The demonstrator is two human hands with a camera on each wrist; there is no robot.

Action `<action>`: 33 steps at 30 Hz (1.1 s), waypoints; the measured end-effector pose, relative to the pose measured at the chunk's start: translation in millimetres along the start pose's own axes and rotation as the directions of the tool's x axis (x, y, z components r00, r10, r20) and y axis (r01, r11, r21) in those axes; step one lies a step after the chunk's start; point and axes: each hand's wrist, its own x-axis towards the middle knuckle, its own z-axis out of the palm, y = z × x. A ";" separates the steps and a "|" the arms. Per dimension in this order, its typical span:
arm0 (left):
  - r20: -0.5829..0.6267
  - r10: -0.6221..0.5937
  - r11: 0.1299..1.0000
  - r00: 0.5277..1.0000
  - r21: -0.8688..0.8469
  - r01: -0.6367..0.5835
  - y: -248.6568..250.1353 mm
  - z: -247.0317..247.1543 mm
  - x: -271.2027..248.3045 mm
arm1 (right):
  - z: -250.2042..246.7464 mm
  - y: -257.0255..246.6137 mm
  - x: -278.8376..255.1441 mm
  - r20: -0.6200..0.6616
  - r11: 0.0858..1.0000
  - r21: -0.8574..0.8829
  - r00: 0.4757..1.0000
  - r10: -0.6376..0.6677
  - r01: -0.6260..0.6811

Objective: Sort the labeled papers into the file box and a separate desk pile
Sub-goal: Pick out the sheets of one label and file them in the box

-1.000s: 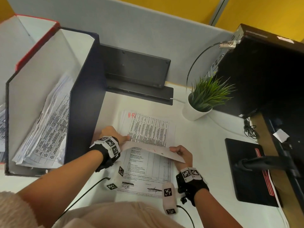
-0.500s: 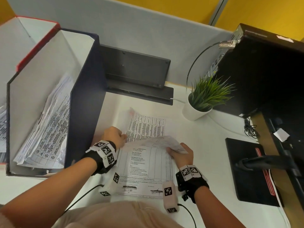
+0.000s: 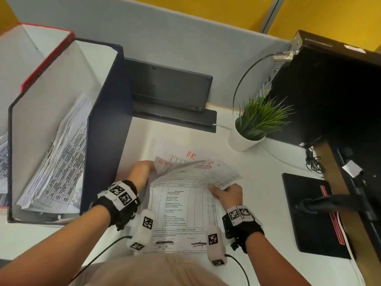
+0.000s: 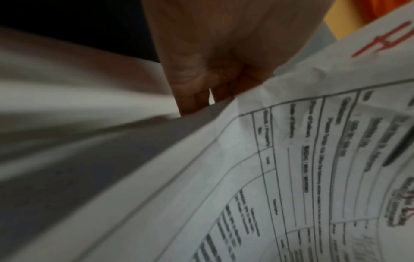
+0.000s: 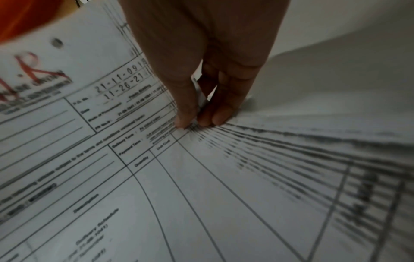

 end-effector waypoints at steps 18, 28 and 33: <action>-0.084 -0.026 0.745 0.996 0.663 0.075 6.2 3.4 11.5 | -1.0 11.7 2.7 0.026 0.784 0.583 0.970 0.242 -0.212; -0.126 -0.031 0.748 0.992 0.655 0.107 7.0 9.6 8.5 | -0.7 14.1 -1.5 -0.028 0.885 0.461 0.995 0.097 -0.073; -0.077 0.059 0.800 0.995 0.600 -0.001 -1.1 8.7 8.9 | -1.0 7.9 1.6 -0.024 0.861 0.498 0.991 0.129 -0.100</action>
